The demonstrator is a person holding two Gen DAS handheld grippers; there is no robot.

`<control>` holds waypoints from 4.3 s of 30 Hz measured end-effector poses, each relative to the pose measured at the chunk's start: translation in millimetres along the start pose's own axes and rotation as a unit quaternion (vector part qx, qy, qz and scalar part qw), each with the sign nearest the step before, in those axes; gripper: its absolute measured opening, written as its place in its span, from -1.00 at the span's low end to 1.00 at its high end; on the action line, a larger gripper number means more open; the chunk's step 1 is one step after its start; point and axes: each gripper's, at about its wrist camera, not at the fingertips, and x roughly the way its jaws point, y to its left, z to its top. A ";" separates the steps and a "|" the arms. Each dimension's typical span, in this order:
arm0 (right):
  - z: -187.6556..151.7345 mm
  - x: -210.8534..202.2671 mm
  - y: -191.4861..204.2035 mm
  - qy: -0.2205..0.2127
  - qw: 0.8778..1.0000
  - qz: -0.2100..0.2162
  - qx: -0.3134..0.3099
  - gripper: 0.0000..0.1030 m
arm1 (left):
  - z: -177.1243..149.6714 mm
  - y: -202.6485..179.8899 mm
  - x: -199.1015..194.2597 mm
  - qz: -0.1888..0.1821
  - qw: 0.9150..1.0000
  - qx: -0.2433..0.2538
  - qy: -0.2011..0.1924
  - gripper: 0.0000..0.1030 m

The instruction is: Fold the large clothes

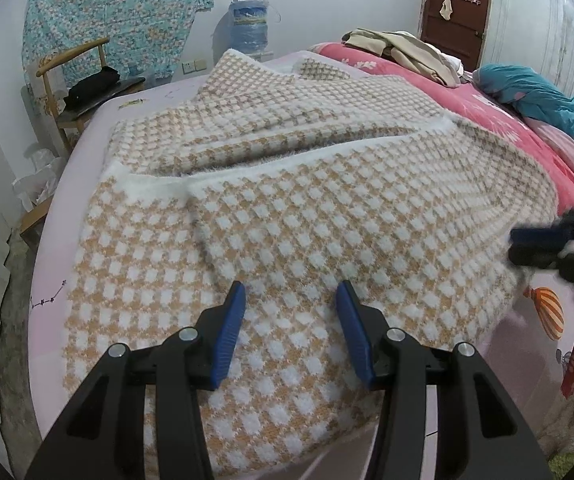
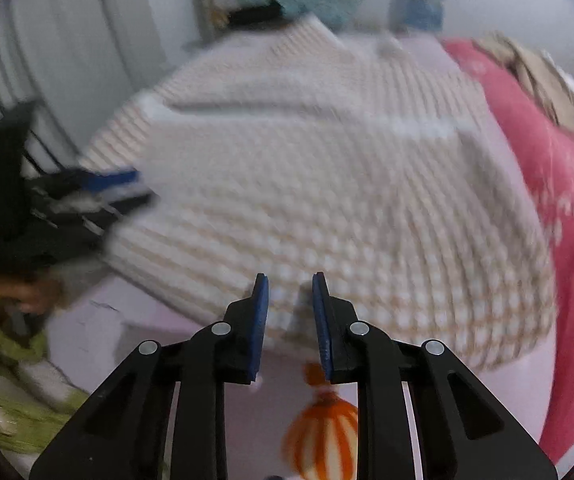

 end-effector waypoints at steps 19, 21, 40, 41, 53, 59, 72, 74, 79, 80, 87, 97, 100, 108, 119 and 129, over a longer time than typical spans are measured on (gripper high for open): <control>25.8 -24.4 -68.2 -0.063 0.985 -0.133 0.087 -0.69 | -1.1 2.7 1.5 0.001 1.000 -0.007 -0.001 -0.09; 23.9 -14.3 -82.7 -0.050 0.983 -0.144 0.103 -0.69 | -1.1 3.3 1.7 0.000 1.000 -0.009 -0.002 -0.08; 101.5 56.0 -104.5 -0.055 0.982 -0.040 0.178 -0.17 | -3.8 7.1 3.7 -0.006 1.000 -0.013 -0.005 -0.08; 103.6 52.7 -103.9 -0.053 0.981 -0.044 0.182 -0.18 | -4.1 7.2 3.7 -0.006 1.000 -0.013 -0.004 -0.08; 122.3 50.2 -19.5 -0.061 0.995 0.015 0.076 -0.16 | -3.4 7.5 2.4 -0.008 1.000 -0.020 -0.005 -0.08; 131.7 72.6 -13.2 -0.033 0.996 -0.011 0.087 -0.17 | -4.1 11.5 -2.8 -0.014 0.999 -0.034 -0.007 -0.08; 124.3 50.9 62.0 -0.052 0.997 0.050 -0.035 -0.17 | -0.5 57.6 -13.4 -0.004 0.993 -0.121 -0.012 -0.09; 122.3 71.2 66.6 -0.026 0.998 0.050 -0.035 -0.20 | -3.7 68.2 -7.6 -0.019 0.989 -0.146 -0.008 -0.09; 122.6 74.4 62.5 -0.019 0.997 0.069 -0.008 -0.21 | -0.3 72.2 -13.6 -0.027 0.987 -0.158 -0.020 -0.09; 122.6 71.2 60.3 -0.020 0.997 0.076 -0.003 -0.23 | 2.1 73.0 -15.2 -0.030 0.987 -0.156 -0.025 -0.09; 108.0 42.7 50.2 -0.041 0.998 0.057 0.005 -0.23 | 14.1 91.7 5.1 -0.004 0.986 -0.165 -0.001 -0.10; 95.3 34.2 15.9 -0.038 0.997 0.043 0.060 -0.23 | 8.6 87.5 -26.3 -0.040 0.985 -0.158 -0.049 -0.10; 93.2 29.7 12.3 -0.041 0.996 0.041 0.065 -0.23 | 1.1 76.5 -36.1 -0.062 0.987 -0.135 -0.054 -0.04; 78.5 14.5 18.3 -0.037 0.998 0.032 0.044 -0.21 | -33.5 56.8 -57.9 -0.105 0.985 -0.130 -0.029 -0.04; 55.8 16.8 7.8 -0.020 0.997 0.018 0.067 -0.20 | -60.4 63.3 -53.1 -0.108 0.985 -0.136 -0.016 -0.04; 38.3 -0.1 20.0 -0.025 0.999 0.010 0.039 0.17 | -27.4 25.3 -74.7 -0.119 0.989 -0.067 -0.053 0.01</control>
